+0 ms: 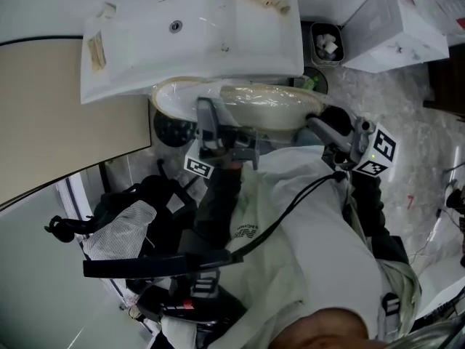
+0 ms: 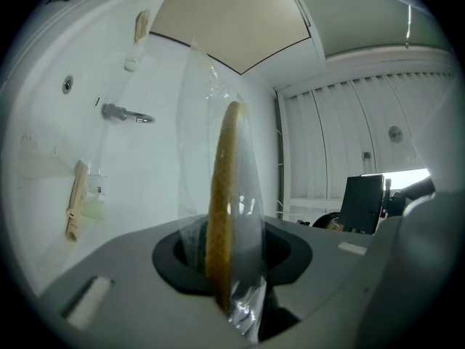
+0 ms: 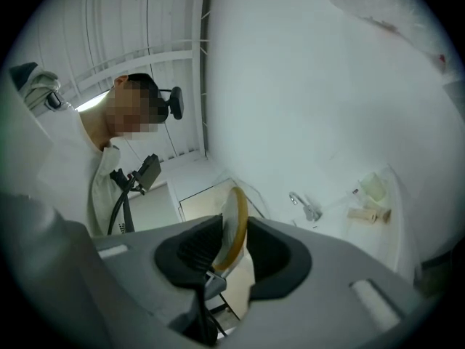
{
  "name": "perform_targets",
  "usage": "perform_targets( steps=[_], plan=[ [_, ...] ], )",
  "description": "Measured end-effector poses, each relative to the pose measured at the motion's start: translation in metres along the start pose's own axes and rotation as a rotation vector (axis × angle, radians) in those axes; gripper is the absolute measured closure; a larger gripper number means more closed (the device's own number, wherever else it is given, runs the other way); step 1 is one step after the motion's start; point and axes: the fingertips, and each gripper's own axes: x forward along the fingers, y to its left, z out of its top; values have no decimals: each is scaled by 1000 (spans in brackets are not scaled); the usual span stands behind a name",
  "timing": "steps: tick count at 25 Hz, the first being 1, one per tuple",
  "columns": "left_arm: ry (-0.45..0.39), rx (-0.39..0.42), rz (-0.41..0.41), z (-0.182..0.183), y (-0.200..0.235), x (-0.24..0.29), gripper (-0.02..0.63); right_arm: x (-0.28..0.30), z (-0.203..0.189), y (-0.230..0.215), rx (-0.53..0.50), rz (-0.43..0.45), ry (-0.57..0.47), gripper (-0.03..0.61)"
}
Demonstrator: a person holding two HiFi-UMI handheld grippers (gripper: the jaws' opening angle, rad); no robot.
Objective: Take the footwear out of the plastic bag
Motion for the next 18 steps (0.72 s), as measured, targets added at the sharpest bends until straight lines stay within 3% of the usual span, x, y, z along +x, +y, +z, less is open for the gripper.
perform_targets(
  steps=[3,7,13,18],
  plan=[
    [15,27,-21,-1,-4,4,514,2,-6,4,29,27,46,486],
    [63,76,-70,-3,-12,13,512,5,-10,7,171,83,98,508],
    [65,90,-49,-1,-6,11,502,5,-6,9,151,81,88,520],
    [41,94,-41,6,-6,7,494,-1,-1,15,189,134,53,529]
  ],
)
